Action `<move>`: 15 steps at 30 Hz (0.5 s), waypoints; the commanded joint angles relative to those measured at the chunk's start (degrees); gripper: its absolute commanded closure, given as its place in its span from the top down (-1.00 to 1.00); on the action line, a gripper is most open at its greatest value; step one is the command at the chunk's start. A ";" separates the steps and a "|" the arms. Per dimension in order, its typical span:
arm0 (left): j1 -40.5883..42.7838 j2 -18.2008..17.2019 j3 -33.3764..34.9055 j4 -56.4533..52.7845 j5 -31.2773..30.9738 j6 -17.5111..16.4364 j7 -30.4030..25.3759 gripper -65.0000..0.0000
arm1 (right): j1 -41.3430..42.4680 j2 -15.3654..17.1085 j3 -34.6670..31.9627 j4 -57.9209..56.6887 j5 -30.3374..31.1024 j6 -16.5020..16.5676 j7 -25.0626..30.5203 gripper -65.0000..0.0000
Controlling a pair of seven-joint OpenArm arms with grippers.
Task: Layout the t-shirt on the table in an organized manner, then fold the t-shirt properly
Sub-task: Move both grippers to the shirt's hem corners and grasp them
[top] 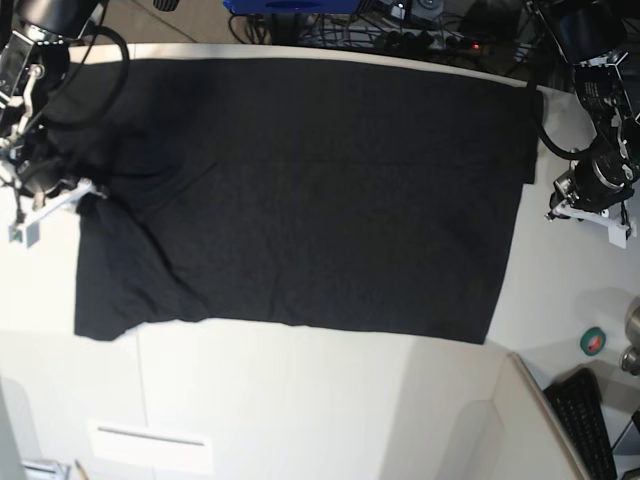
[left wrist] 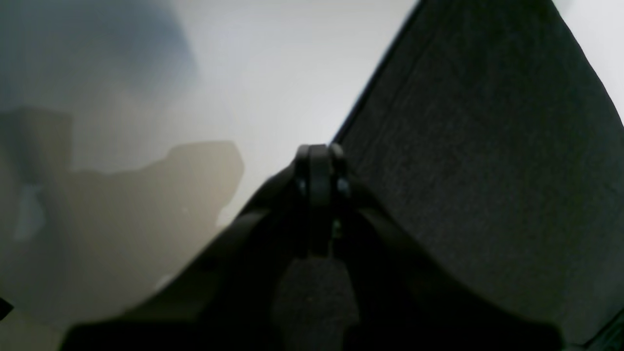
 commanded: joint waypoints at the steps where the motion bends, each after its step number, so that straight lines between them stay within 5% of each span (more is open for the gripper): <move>1: -0.65 -1.60 -0.23 0.90 -0.51 -0.14 -0.87 -0.75 | 1.31 0.84 0.08 1.23 0.69 0.38 1.21 0.10; 2: -0.65 -1.60 -0.40 0.90 -0.51 -0.14 -0.96 -0.55 | 2.98 0.93 0.17 0.79 0.69 0.38 1.47 0.22; 5: -0.29 -1.69 -0.49 0.99 -0.51 -0.14 -0.96 -0.23 | 7.38 1.63 0.26 -4.05 0.51 0.38 5.78 0.11; 15: -0.03 -1.69 -0.58 0.90 -0.51 -0.14 -0.96 -0.23 | 30.58 13.68 -0.62 -51.26 0.25 0.03 22.57 0.04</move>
